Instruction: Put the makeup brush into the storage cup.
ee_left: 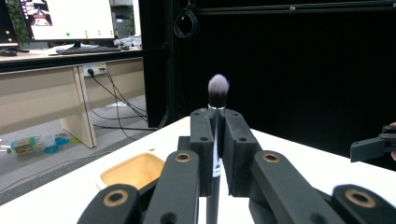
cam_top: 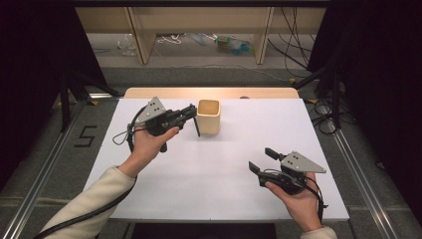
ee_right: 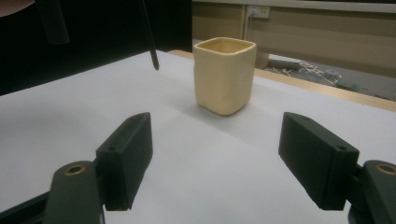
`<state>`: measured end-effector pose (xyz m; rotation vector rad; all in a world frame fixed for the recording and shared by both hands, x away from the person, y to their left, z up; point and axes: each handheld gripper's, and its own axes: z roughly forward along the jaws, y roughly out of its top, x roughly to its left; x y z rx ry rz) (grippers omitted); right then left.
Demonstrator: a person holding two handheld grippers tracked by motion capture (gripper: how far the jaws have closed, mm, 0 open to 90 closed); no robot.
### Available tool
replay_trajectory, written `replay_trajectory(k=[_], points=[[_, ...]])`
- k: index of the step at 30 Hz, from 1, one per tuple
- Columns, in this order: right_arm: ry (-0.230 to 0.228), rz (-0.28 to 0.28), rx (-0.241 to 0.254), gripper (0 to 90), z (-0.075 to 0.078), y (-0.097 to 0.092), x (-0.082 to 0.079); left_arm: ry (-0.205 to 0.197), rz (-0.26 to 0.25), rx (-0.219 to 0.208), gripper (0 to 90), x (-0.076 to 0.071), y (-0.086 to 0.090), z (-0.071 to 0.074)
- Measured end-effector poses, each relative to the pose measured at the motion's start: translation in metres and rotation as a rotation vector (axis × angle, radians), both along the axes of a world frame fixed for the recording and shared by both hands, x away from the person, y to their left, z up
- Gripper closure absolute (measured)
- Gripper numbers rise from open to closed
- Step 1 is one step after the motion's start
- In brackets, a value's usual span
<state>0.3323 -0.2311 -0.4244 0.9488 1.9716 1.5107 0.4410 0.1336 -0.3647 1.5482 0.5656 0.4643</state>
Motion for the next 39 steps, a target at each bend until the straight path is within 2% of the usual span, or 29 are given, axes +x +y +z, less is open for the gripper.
replay_trajectory(k=[18,19,20,39], points=[[0.008,-0.002,-0.018,26.6,-0.001,0.0,0.0,-0.014,0.012,0.01,83.6,0.009,0.0,0.007],[0.001,0.006,0.006,26.6,-0.002,0.001,0.001,-0.014,0.013,0.005,83.6,0.01,-0.001,0.007],[0.001,0.006,0.006,26.6,-0.002,0.001,0.001,-0.014,0.013,0.004,83.6,0.011,-0.001,0.007],[0.015,0.0,-0.014,26.6,-0.003,0.001,0.0,-0.029,0.021,0.004,83.6,0.023,-0.004,0.018]])
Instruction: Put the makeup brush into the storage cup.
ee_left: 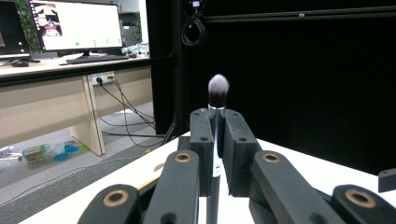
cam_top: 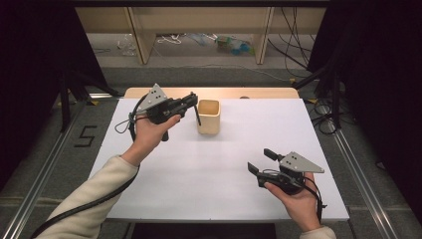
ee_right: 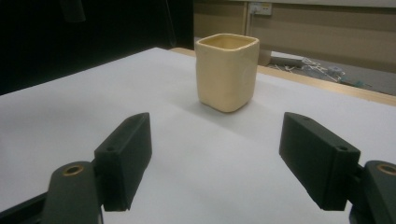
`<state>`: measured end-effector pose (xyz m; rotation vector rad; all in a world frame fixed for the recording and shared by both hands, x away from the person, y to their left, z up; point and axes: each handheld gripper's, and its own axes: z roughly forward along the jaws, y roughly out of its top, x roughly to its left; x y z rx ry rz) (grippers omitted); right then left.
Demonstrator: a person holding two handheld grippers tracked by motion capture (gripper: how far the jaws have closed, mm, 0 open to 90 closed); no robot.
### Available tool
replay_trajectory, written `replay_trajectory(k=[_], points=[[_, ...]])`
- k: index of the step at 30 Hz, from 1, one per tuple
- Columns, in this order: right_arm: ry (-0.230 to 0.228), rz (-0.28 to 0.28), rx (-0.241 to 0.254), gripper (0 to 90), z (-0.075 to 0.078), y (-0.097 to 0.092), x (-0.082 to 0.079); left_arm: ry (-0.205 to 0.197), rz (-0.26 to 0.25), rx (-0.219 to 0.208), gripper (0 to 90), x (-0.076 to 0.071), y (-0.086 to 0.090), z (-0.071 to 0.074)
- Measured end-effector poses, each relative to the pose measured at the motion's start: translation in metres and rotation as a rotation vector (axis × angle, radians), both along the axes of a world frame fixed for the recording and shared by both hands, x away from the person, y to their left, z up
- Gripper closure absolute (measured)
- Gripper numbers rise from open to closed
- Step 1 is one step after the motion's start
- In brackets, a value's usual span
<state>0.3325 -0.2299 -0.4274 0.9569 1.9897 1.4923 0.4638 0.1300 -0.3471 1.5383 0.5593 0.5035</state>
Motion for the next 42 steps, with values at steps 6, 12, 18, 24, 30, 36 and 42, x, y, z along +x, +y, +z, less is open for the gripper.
replay_trajectory(k=[6,12,18,24,30,36,42], points=[[0.003,0.006,0.004,26.6,0.0,0.001,0.0,0.001,0.006,-0.004,83.6,0.004,-0.001,0.002],[0.003,0.005,0.002,26.6,-0.001,0.001,0.0,0.0,0.007,-0.009,83.6,0.006,-0.002,0.003],[0.008,0.005,-0.003,26.5,-0.001,0.001,0.001,-0.002,0.011,-0.004,83.6,0.01,-0.003,0.003],[0.006,0.005,0.002,26.6,-0.002,0.001,0.001,0.003,0.015,-0.006,83.7,0.013,-0.004,0.004],[0.001,0.011,0.02,26.5,-0.003,0.002,0.002,0.005,0.02,-0.003,83.7,0.016,-0.006,0.004],[0.008,0.005,-0.002,26.6,-0.002,0.0,0.001,0.007,0.022,-0.009,83.6,0.019,-0.007,0.004],[0.008,0.004,-0.002,26.6,-0.002,0.0,0.001,0.008,0.027,-0.007,83.6,0.022,-0.007,0.005]])
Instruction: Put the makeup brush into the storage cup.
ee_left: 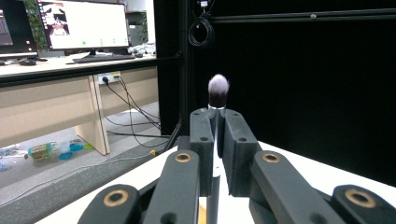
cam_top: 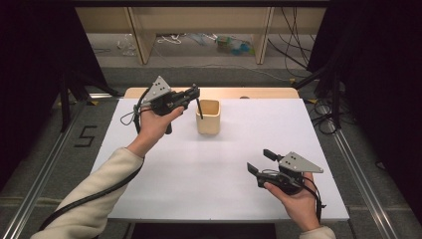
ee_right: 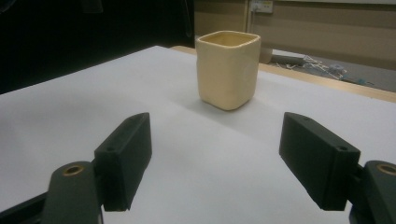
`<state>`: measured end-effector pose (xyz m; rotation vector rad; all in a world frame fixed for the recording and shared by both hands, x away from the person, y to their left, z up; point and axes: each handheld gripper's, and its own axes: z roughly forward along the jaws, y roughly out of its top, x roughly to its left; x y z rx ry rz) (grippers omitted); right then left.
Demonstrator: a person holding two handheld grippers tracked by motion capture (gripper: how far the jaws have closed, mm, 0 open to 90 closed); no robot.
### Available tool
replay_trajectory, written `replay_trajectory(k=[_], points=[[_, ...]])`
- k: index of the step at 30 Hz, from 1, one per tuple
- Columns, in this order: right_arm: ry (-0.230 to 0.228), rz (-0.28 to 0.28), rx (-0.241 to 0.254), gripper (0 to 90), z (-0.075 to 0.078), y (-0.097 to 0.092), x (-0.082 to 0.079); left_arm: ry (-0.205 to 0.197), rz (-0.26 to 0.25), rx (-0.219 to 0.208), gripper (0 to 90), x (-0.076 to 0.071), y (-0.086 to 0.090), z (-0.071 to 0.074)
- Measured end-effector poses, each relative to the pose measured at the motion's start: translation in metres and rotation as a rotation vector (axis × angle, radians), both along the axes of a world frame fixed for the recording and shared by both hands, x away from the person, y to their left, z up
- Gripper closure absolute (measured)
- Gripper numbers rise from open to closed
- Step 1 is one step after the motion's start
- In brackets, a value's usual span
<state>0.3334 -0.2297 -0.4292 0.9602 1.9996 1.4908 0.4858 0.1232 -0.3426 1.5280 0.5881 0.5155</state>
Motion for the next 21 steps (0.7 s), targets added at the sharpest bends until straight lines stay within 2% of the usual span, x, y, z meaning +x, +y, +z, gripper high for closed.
replay_trajectory(k=[21], points=[[0.0,0.002,0.004,26.6,-0.001,0.0,0.0,0.005,0.015,0.011,83.6,0.013,-0.003,0.001]])
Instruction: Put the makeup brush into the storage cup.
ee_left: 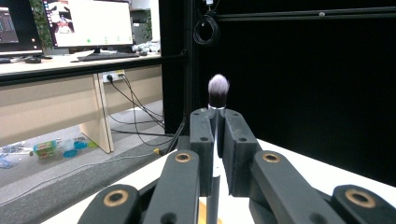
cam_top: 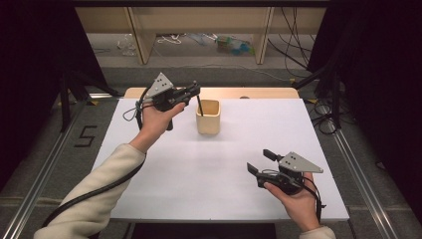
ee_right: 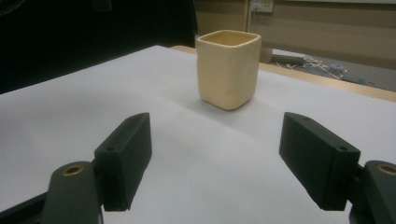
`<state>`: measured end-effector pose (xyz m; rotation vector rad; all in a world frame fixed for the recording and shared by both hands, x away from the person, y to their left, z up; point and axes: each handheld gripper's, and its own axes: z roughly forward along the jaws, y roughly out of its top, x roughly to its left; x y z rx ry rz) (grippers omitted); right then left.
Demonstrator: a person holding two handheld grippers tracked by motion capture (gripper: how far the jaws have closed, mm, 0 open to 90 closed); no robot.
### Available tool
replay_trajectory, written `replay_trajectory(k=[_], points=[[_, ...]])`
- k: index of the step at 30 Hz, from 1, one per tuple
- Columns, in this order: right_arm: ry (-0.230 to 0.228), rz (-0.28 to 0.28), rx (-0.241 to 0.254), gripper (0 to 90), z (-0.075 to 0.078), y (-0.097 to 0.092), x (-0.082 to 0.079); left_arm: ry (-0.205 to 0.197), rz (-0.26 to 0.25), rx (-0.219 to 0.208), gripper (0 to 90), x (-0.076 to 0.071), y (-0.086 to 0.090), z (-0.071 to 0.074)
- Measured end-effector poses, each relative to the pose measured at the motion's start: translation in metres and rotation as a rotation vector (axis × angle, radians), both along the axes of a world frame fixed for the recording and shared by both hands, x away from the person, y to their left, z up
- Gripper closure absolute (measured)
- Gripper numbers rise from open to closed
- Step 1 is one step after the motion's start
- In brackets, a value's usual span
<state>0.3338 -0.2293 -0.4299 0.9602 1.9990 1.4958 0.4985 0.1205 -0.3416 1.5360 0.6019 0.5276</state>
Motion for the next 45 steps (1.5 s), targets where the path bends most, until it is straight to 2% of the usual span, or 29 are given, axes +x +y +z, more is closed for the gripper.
replay_trajectory(k=[34,45], points=[[0.001,0.004,0.011,26.6,-0.001,0.0,0.0,-0.007,0.004,0.006,83.6,0.013,-0.014,0.004],[0.006,0.002,-0.002,26.4,0.0,0.0,-0.001,-0.008,0.006,0.011,83.6,0.018,-0.016,0.004]])
